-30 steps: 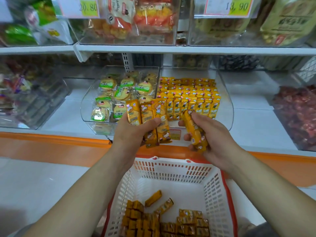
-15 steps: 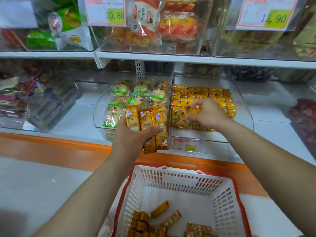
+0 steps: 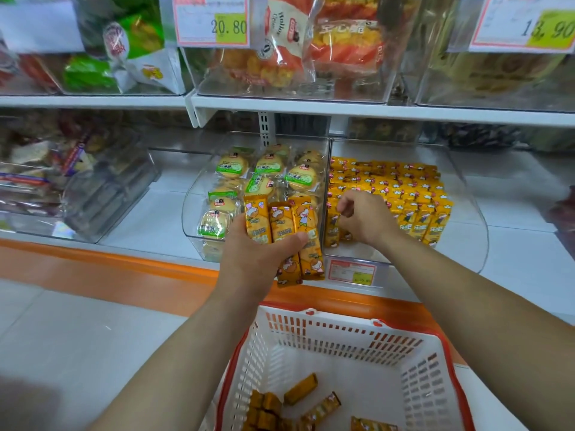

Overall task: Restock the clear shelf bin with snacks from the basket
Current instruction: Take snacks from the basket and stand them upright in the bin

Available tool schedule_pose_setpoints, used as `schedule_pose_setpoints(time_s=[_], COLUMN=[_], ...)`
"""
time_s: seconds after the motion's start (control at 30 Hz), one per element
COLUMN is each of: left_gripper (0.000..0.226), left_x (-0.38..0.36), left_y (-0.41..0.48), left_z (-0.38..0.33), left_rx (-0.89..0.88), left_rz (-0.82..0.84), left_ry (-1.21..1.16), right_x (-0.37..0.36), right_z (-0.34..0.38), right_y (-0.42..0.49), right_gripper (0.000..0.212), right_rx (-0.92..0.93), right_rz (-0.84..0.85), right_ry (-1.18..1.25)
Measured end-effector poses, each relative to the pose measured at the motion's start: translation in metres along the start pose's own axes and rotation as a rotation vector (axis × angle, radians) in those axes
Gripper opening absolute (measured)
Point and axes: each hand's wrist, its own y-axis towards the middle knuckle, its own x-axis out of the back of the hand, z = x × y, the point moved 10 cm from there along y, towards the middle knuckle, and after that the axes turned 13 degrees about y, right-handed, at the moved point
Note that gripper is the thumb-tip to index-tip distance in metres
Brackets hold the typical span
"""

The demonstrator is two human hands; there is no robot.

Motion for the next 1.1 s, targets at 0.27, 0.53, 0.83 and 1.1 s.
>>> schedule_pose_setpoints(time_s=[0.27, 0.53, 0.83, 1.1], left_gripper=[0.054, 0.041, 0.061, 0.045], left_x=[-0.018, -0.045, -0.059, -0.039], left_y=[-0.005, -0.017, -0.024, -0.009], left_z=[0.005, 0.007, 0.010, 0.016], left_rx=[0.054, 0.055, 0.047, 0.082], left_rz=[0.077, 0.158, 0.247, 0.164], left_ry=[-0.051, -0.066, -0.010, 0.033], right_x=[0.046, 0.013, 0.010, 0.080], right_z=[0.049, 0.051, 0.035, 0.007], right_y=[-0.081, -0.137, -0.145, -0.089], right_gripper=[0.012, 0.061, 0.069, 0.040], right_rx=[0.030, -0.151, -0.245, -0.062], right_rz=[0.027, 0.268, 0.521, -0.034], right_ry=[0.364, 0.758, 0.912, 0.706])
